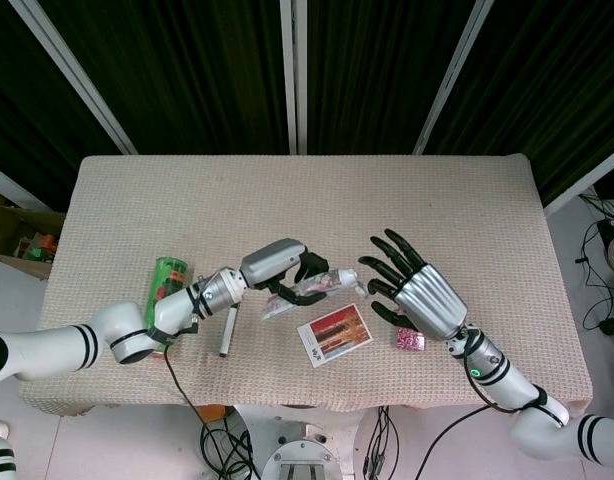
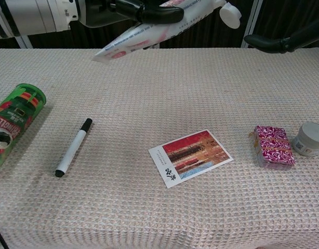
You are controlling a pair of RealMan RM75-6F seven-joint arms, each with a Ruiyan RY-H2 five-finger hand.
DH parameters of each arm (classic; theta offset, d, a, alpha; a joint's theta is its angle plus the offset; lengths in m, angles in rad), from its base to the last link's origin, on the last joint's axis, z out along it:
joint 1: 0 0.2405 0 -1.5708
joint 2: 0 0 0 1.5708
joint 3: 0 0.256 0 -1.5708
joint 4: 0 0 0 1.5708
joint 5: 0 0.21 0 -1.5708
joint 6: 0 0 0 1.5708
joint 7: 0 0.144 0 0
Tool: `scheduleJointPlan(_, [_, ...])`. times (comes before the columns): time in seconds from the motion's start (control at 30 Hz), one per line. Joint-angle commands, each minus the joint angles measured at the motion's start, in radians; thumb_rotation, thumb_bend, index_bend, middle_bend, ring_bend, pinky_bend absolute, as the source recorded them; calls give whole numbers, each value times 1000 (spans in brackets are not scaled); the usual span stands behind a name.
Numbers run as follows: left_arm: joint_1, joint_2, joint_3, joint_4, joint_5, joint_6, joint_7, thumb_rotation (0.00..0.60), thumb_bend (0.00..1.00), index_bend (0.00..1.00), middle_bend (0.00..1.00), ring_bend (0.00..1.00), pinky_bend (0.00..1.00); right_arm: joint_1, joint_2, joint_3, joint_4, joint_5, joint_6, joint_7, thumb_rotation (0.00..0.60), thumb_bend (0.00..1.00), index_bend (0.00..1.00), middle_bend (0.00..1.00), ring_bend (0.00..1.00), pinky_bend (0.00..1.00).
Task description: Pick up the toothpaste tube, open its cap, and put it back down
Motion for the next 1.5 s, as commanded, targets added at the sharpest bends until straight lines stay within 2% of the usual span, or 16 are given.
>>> scheduleJointPlan(0.03, [4, 2, 5, 4, 2, 3, -1, 440, 778, 647, 736, 634, 656, -5, 2, 4, -1, 0, 10, -1, 600, 295, 541, 260, 21, 0])
scheduleJointPlan(0.13, [11, 2, 12, 15, 1, 1, 33, 439, 778, 647, 733, 632, 647, -20, 20, 7, -9, 1, 35, -1, 600, 294, 538, 258, 21, 0])
scheduleJointPlan(0.3, [27, -18, 22, 56, -38, -37, 193, 441, 778, 645, 716, 609, 619, -68, 71, 7, -19, 16, 90, -4, 600, 294, 529, 254, 21, 0])
scheduleJointPlan(0.63, [35, -204, 8, 277, -217, -172, 735, 448, 778, 632, 686, 553, 531, -157, 112, -8, 19, 66, 153, 40, 600, 294, 520, 250, 21, 0])
scheduleJointPlan(0.8, [16, -284, -10, 357, -294, -238, 932, 446, 778, 624, 668, 534, 511, -175, 99, -12, 50, 74, 163, 66, 600, 292, 518, 250, 21, 0])
scheduleJointPlan(0.9, [6, -322, -28, 389, -333, -256, 1008, 448, 777, 615, 655, 523, 501, -181, 93, -11, 62, 74, 166, 79, 600, 291, 517, 250, 21, 0])
scheduleJointPlan(1.0, [-9, -345, -46, 407, -380, -297, 1066, 436, 776, 543, 586, 452, 470, -185, 89, -12, 68, 73, 166, 86, 600, 290, 516, 250, 21, 0])
scheduleJointPlan(1.13, [-21, -364, -58, 421, -420, -319, 1139, 385, 776, 333, 411, 299, 407, -193, 84, -13, 75, 74, 166, 93, 600, 290, 515, 249, 21, 0])
scheduleJointPlan(1.2, [-14, -365, -70, 409, -439, -305, 1157, 356, 760, 258, 351, 259, 380, -198, 83, -12, 77, 77, 170, 96, 600, 289, 515, 250, 21, 0])
scheduleJointPlan(1.33, [5, -326, -89, 346, -475, -286, 1181, 322, 593, 148, 267, 200, 320, -208, 86, -10, 79, 86, 171, 102, 600, 288, 514, 250, 21, 0])
scheduleJointPlan(1.5, [75, -201, -104, 176, -504, -210, 1177, 313, 414, 126, 235, 181, 262, -221, 108, -18, 78, 119, 137, 108, 600, 288, 485, 245, 21, 0])
